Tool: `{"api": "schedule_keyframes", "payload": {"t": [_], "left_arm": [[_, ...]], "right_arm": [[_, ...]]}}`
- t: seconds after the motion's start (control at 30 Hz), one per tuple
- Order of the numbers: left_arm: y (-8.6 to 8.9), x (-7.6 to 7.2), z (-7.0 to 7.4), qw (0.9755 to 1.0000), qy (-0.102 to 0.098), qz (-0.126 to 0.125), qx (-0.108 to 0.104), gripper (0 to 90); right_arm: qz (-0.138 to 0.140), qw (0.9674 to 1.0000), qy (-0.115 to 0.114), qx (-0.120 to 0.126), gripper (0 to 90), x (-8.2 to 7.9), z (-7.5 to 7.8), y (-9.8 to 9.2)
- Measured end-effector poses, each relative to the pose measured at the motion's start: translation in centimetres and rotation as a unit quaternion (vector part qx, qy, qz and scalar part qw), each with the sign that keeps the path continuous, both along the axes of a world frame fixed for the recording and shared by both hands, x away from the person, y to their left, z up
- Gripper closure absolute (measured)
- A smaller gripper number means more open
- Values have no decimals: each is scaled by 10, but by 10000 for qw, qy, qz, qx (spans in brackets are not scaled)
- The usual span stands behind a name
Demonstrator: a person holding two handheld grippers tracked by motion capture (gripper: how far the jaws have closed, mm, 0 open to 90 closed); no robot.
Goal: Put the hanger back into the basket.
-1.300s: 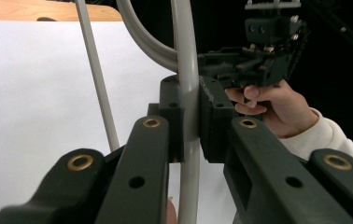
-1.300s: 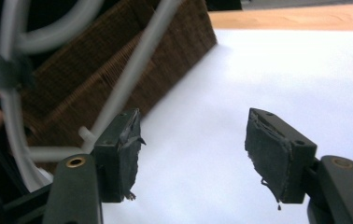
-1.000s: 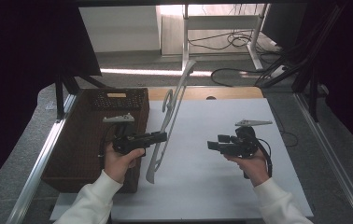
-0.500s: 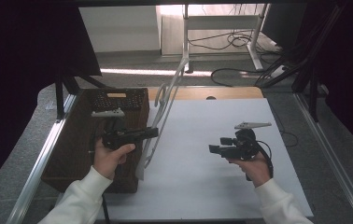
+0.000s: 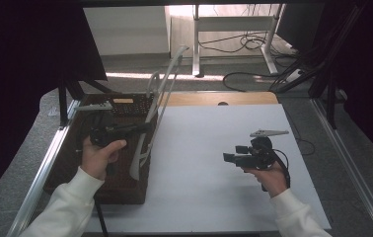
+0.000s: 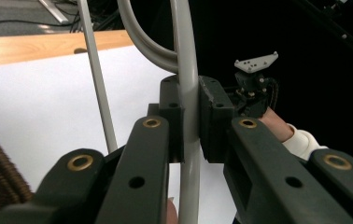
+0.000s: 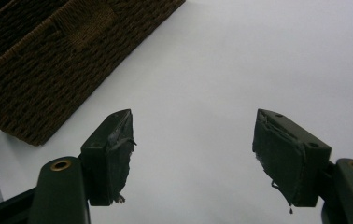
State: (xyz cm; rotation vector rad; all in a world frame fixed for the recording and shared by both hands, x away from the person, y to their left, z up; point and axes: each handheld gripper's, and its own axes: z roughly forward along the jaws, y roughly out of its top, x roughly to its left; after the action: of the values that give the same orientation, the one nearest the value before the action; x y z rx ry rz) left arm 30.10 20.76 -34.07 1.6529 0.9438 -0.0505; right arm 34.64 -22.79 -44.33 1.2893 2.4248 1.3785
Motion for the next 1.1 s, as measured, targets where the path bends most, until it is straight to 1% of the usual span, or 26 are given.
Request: {"api": "schedule_keyframes", "payload": {"t": [0.07,0.1,0.17,0.33,0.4,0.57,0.67,0.9,1.1], "left_arm": [[8,0,3,10000,-33,40,-1,816],[8,0,3,10000,-33,40,-1,815],[13,0,5,10000,-46,47,-8,815],[30,1,5,10000,-52,58,-42,815],[32,1,5,10000,-42,56,-48,815],[48,1,3,9999,-36,93,46,816],[58,1,-1,9999,7,150,76,815],[80,1,-14,9995,91,306,66,815],[97,2,-24,9988,166,446,134,816]], "right_arm": [[-34,10000,9,-7,294,0,-1,0],[-34,10000,9,-7,294,0,-1,0],[-49,10000,11,-23,294,1,-2,0],[-52,10000,17,-53,294,1,-2,0],[-52,10000,17,-56,294,1,-2,1],[-63,10000,24,-61,294,1,-2,0],[-59,10000,10,-65,294,1,-2,-1],[-73,10000,18,-64,294,1,-3,1],[-80,9999,36,-98,293,2,-4,2]]}}
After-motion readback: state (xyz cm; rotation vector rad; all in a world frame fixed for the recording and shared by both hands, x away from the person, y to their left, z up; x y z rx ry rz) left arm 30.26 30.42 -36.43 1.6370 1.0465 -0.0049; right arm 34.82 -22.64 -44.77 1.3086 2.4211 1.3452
